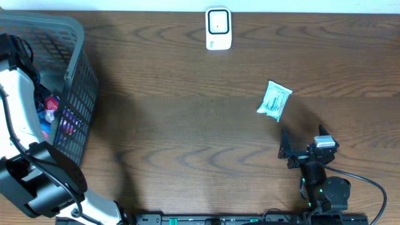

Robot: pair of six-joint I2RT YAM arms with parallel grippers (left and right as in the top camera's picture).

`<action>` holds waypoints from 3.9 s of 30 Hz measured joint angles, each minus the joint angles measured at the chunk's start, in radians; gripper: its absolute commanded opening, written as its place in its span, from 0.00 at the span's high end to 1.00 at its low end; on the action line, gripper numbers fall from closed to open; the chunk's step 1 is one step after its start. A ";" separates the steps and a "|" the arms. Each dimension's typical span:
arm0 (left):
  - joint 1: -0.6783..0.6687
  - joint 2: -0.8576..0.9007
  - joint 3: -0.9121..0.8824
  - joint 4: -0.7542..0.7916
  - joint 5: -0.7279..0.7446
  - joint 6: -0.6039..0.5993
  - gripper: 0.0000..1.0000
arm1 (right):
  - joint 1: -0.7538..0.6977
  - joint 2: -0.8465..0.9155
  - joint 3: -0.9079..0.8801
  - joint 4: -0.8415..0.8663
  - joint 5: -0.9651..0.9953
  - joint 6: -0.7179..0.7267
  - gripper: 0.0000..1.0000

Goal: Scan the item barcode
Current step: 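Grasp the blue Oreo pack in the basket with the left gripper, then carry the Oreo pack with the left gripper beside the green pack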

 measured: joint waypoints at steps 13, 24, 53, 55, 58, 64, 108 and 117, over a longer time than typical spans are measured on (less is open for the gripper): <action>0.000 0.000 0.000 -0.004 0.032 0.003 0.26 | 0.000 0.000 0.000 0.000 0.000 0.000 0.01; 0.000 0.000 -0.072 -0.011 0.223 0.007 0.25 | 0.000 0.000 0.000 0.000 0.000 0.000 0.01; 0.000 0.000 -0.299 0.087 0.166 0.024 0.64 | 0.000 0.000 0.000 0.000 0.000 0.000 0.01; 0.001 0.000 -0.306 0.093 0.164 0.023 0.79 | 0.000 0.000 0.000 0.000 0.000 0.000 0.01; 0.002 0.000 -0.306 0.097 0.158 0.029 0.92 | 0.000 0.000 0.000 0.000 0.000 0.000 0.01; 0.002 0.000 -0.272 0.063 0.158 0.032 0.92 | 0.000 0.000 0.000 0.000 0.000 0.000 0.01; -0.803 -0.318 -0.126 0.540 0.750 -0.094 0.93 | 0.000 0.000 0.000 0.000 0.000 0.000 0.01; -0.940 -0.007 -0.126 0.592 0.699 -0.256 0.93 | 0.000 0.000 0.000 0.000 0.000 0.000 0.01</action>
